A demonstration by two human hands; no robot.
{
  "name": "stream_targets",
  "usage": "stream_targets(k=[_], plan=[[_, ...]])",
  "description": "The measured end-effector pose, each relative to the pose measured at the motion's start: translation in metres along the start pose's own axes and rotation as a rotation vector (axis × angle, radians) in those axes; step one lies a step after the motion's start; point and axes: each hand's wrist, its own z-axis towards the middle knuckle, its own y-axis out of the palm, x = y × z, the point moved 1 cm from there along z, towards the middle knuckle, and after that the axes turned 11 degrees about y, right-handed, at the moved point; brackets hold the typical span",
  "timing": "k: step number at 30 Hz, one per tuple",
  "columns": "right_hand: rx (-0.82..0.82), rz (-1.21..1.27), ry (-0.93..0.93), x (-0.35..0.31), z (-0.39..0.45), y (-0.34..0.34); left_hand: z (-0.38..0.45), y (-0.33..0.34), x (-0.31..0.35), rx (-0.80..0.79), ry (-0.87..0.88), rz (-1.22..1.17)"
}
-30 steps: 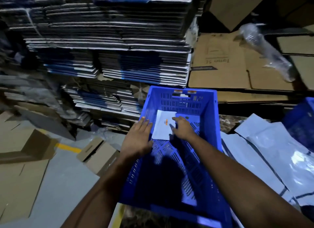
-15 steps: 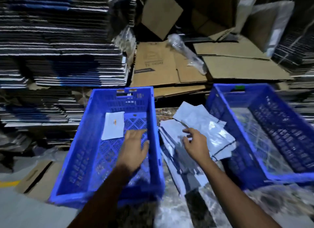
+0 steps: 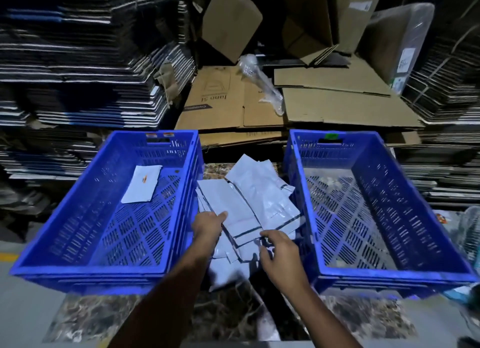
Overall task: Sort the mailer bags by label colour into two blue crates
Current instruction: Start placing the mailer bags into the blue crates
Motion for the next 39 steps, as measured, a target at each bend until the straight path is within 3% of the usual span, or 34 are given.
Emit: stream_targets(k=[4, 9, 15, 19, 22, 24, 26, 29, 31, 34, 36, 39], plan=[[0.01, 0.026, -0.056, -0.009, -0.004, -0.016, -0.021, -0.012, 0.027, 0.091, 0.039, -0.166], [0.075, 0.149, -0.023, -0.035, -0.005, -0.041, -0.056, -0.054, 0.061, -0.112, 0.322, -0.399], [-0.212, 0.482, 0.053, -0.086, 0.006, -0.045, -0.105, -0.096, 0.066, -0.181, 0.533, -0.557], [-0.154, 0.604, -0.033, -0.107, 0.002, -0.035, -0.108, -0.116, 0.059, -0.143, 0.54, -0.602], [-0.101, 0.624, -0.153, -0.115, 0.002, -0.036, -0.102, -0.123, 0.047, -0.088, 0.425, -0.705], [-0.086, 0.636, -0.188, -0.119, 0.003, -0.039, -0.103, -0.125, 0.046, -0.192, 0.243, -0.938], [-0.081, 0.6, -0.215, -0.121, 0.001, -0.039, -0.106, -0.128, 0.045, -0.339, 0.193, -1.06], [-0.112, 0.63, -0.185, -0.121, -0.005, -0.039, -0.107, -0.131, 0.048, -0.399, 0.372, -0.905], [-0.143, 0.751, -0.052, -0.121, -0.009, -0.04, -0.105, -0.13, 0.05, -0.315, 0.486, -0.812], [-0.293, 0.895, 0.074, -0.117, -0.014, -0.044, -0.102, -0.129, 0.051, -0.196, 0.522, -0.802], [-0.35, 0.811, 0.035, -0.113, -0.017, -0.046, -0.102, -0.129, 0.051, -0.178, 0.563, -0.754], [-0.278, 0.577, -0.122, -0.104, -0.015, -0.043, -0.106, -0.129, 0.051, -0.249, 0.613, -0.707]])
